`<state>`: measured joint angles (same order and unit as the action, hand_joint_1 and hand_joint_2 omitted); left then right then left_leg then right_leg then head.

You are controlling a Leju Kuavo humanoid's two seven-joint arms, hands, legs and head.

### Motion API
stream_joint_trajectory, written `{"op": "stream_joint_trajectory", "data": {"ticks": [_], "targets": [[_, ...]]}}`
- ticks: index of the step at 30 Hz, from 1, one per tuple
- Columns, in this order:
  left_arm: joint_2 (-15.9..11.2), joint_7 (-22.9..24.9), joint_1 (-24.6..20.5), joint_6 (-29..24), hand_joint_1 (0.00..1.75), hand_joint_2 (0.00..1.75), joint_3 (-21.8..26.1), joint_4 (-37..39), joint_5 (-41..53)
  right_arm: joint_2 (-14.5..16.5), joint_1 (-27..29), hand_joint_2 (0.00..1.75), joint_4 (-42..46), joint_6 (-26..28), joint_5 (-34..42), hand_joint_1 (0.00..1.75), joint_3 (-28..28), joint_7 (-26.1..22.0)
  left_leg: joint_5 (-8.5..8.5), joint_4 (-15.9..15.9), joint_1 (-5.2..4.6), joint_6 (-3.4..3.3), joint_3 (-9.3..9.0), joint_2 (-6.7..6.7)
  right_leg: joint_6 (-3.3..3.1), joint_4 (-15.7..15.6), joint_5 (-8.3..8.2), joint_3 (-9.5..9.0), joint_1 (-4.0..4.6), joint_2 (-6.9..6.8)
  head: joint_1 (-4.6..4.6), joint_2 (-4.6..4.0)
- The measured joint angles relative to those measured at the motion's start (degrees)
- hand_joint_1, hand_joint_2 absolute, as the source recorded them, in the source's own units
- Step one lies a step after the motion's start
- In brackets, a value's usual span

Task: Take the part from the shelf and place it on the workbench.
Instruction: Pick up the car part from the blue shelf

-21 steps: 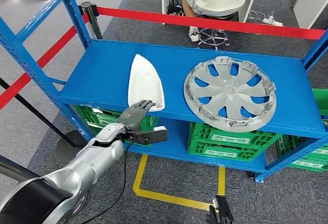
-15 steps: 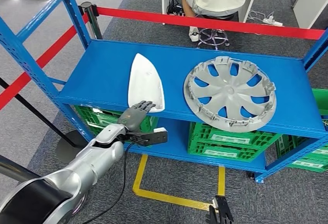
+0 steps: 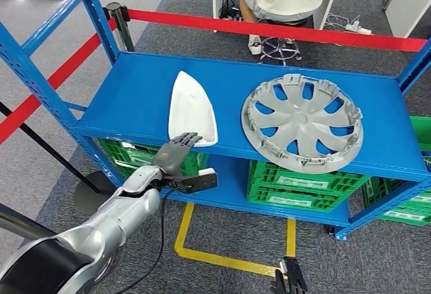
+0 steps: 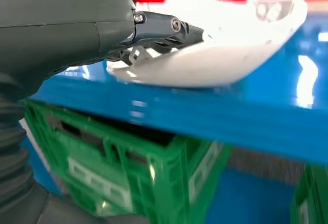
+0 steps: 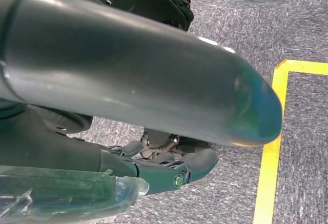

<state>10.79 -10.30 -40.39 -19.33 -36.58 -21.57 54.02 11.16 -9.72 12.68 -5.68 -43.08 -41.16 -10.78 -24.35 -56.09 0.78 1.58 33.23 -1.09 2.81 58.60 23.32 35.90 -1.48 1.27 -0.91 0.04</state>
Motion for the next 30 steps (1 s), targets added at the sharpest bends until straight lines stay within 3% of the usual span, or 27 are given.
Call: {"op": "stream_joint_trajectory", "data": {"ticks": [2, 14, 17, 21, 24, 30], "targets": [[-0.2, 0.2, -0.3, 1.1, 0.00, 1.75, 0.0, 0.0, 0.0, 0.0, 0.0, 0.00, 0.0, 0.0, 0.1, 0.00, 0.2, 0.0, 0.00, 0.0, 0.00, 0.00, 0.00, 0.00, 0.00, 0.0, 0.00, -0.01, 0.00, 0.00, 0.00, 0.00], [-1.3, 1.3, -1.0, 1.2, 0.07, 1.75, 0.1, 0.0, 0.6, 0.0, 0.0, 0.00, 0.0, 0.2, 0.9, 0.00, 0.5, 0.0, 0.01, 0.0, -0.01, -0.01, -0.01, 0.00, 0.00, 0.0, 0.00, -0.01, 0.00, 0.00, -0.01, 0.00], [-1.5, 1.4, -1.0, 1.2, 0.46, 1.75, 0.1, 0.0, 0.7, 0.0, 0.0, 0.00, 0.0, 0.2, 0.9, 0.00, 0.5, 0.0, 0.01, 0.0, -0.01, -0.01, -0.01, 0.00, 0.00, 0.0, 0.00, -0.01, 0.00, 0.00, -0.01, 0.00], [-1.7, 1.7, -1.0, 0.5, 1.54, 1.75, 0.1, 0.0, 1.4, 0.0, 0.1, 0.00, 0.0, 0.2, 1.1, 0.00, 0.6, 0.0, 0.01, 0.0, -0.01, -0.01, -0.01, 0.00, 0.00, 0.0, 0.00, -0.01, 0.00, 0.00, -0.01, 0.00], [-1.9, 2.0, -1.1, -0.7, 1.69, 1.75, 0.1, 0.0, 2.4, 0.0, 0.1, 0.00, 0.0, 0.2, 1.4, 0.00, 0.6, -0.1, 0.01, 0.0, -0.01, -0.01, -0.01, 0.00, 0.00, 0.0, 0.00, -0.01, 0.00, 0.00, 0.00, 0.00], [-2.3, 1.9, -1.7, -3.3, 1.69, 1.75, 0.1, 0.0, 3.9, 0.0, 0.4, 0.00, 0.0, 0.2, 1.8, 0.00, 1.2, -0.1, 0.01, 0.0, -0.01, -0.01, -0.01, 0.00, 0.00, 0.0, 0.00, -0.01, 0.00, 0.00, -0.01, 0.00]]}}
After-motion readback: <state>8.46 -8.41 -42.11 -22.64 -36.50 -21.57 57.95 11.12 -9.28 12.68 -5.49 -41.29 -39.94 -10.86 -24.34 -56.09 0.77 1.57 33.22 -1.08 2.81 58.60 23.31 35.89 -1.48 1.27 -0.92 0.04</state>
